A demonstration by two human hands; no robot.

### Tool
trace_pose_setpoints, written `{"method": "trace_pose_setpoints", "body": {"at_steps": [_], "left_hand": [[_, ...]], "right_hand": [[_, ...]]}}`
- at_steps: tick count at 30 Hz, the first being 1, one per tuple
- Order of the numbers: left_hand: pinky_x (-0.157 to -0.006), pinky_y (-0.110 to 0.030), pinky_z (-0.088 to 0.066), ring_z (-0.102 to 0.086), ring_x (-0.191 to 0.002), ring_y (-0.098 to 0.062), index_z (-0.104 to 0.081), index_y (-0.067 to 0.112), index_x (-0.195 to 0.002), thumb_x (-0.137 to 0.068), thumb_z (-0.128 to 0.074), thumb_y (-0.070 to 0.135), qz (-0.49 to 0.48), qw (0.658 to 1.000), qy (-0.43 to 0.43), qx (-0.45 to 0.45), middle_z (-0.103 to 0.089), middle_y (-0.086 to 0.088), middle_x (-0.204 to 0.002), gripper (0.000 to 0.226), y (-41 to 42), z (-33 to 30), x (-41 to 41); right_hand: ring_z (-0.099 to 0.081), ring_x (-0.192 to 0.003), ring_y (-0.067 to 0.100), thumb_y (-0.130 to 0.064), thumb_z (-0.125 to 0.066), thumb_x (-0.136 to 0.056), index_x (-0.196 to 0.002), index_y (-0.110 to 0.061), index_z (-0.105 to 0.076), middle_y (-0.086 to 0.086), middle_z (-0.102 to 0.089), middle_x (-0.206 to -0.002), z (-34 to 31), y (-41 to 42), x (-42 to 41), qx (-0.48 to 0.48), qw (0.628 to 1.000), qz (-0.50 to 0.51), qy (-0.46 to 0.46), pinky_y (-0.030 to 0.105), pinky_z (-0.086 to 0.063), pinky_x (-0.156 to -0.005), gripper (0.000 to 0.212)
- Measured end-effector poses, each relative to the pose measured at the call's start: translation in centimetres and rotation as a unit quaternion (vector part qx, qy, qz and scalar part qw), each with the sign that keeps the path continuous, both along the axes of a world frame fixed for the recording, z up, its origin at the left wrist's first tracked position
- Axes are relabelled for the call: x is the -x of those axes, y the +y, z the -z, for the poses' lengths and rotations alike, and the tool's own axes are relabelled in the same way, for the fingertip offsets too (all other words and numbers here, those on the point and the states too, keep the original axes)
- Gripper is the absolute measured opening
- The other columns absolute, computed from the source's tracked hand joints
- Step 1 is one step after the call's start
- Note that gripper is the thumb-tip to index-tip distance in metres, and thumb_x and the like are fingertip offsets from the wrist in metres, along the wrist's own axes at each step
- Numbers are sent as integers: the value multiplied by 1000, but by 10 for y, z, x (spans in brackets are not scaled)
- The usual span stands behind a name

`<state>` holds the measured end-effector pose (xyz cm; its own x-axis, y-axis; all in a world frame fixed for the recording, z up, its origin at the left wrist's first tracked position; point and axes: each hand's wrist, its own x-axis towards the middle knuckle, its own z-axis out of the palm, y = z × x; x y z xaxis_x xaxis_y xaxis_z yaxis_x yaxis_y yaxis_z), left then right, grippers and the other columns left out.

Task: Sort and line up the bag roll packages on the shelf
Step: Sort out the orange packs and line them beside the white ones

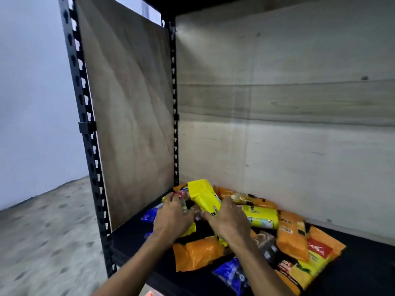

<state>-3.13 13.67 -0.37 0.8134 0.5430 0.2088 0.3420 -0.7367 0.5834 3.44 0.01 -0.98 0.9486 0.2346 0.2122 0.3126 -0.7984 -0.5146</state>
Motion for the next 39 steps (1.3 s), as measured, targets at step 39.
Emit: {"method": "trace_pose_setpoints", "body": {"at_steps": [39], "left_hand": [[-93,-42,-50,-61,-110,-29,-54,16,-128,-84,-40,67,193,976,100,-8,-70,-8,-111,69,-179,13,-58]], "right_hand": [[-46,-125,40,-49,-46,-95,-139,-3,-39,23,-44,-139,20,-205,6,-124,944,285,110,42,-44,-90,64]]}}
